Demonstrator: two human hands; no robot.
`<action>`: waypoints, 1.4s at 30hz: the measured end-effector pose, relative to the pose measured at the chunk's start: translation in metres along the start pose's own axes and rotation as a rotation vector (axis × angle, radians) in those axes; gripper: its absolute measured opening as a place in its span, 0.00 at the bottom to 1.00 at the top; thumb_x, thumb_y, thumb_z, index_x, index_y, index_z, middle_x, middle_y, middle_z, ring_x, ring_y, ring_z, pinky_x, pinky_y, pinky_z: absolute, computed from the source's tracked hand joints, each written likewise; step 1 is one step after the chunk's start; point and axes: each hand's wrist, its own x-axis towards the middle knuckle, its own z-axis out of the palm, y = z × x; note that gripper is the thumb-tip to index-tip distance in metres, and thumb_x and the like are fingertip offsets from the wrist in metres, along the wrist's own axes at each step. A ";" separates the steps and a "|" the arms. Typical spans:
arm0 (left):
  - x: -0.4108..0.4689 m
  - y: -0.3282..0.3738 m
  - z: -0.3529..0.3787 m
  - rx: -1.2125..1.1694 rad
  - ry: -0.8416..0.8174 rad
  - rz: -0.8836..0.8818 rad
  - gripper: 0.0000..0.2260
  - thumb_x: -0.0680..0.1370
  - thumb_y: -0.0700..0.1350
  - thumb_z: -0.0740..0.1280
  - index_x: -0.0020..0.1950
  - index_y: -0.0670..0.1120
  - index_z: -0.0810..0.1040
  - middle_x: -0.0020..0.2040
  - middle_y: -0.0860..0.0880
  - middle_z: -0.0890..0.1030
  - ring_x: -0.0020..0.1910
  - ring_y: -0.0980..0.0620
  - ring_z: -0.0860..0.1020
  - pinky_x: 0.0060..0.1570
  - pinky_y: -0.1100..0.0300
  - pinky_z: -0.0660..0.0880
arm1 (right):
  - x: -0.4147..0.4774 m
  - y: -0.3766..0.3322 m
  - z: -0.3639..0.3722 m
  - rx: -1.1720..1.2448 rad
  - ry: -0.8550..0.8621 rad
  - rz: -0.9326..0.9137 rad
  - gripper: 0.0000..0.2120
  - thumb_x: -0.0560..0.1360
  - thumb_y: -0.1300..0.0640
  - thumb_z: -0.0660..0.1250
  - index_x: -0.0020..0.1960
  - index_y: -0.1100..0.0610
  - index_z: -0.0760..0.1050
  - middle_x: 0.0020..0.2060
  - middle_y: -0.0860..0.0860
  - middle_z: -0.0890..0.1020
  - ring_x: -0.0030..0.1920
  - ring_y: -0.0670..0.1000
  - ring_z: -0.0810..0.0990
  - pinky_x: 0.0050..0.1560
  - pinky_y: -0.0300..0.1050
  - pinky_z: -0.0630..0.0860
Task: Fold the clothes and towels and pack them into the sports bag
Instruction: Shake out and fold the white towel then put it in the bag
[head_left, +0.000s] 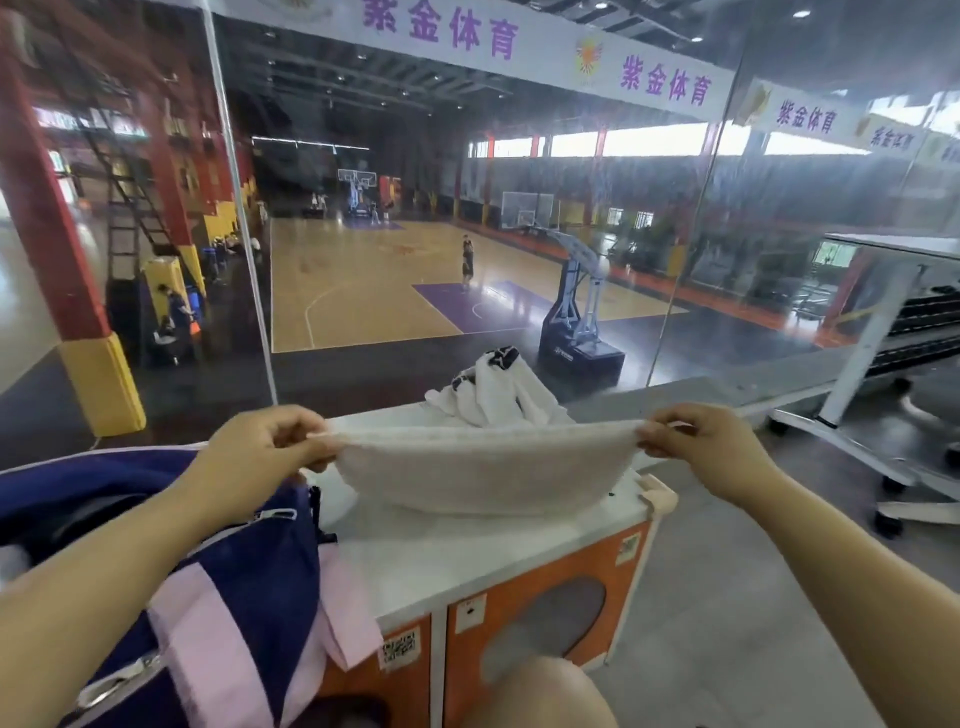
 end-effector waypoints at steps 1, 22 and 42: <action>-0.009 -0.008 0.005 0.016 -0.033 -0.016 0.04 0.73 0.47 0.71 0.40 0.48 0.82 0.37 0.48 0.84 0.37 0.53 0.82 0.42 0.56 0.80 | -0.009 0.008 0.004 0.007 -0.026 0.024 0.05 0.71 0.56 0.72 0.36 0.52 0.82 0.34 0.52 0.85 0.42 0.56 0.85 0.50 0.47 0.81; 0.060 0.015 0.014 0.159 0.220 0.056 0.07 0.76 0.50 0.67 0.45 0.47 0.77 0.37 0.54 0.77 0.35 0.57 0.74 0.33 0.63 0.67 | 0.043 -0.019 0.009 -0.299 0.250 -0.118 0.07 0.76 0.50 0.66 0.42 0.52 0.76 0.37 0.49 0.77 0.40 0.52 0.74 0.40 0.46 0.68; 0.134 0.097 -0.041 -0.275 0.227 0.069 0.08 0.76 0.45 0.68 0.51 0.42 0.76 0.41 0.38 0.82 0.29 0.51 0.83 0.32 0.58 0.82 | 0.102 -0.124 -0.042 -0.091 0.371 -0.192 0.09 0.76 0.57 0.66 0.38 0.53 0.74 0.31 0.59 0.81 0.27 0.52 0.82 0.34 0.47 0.81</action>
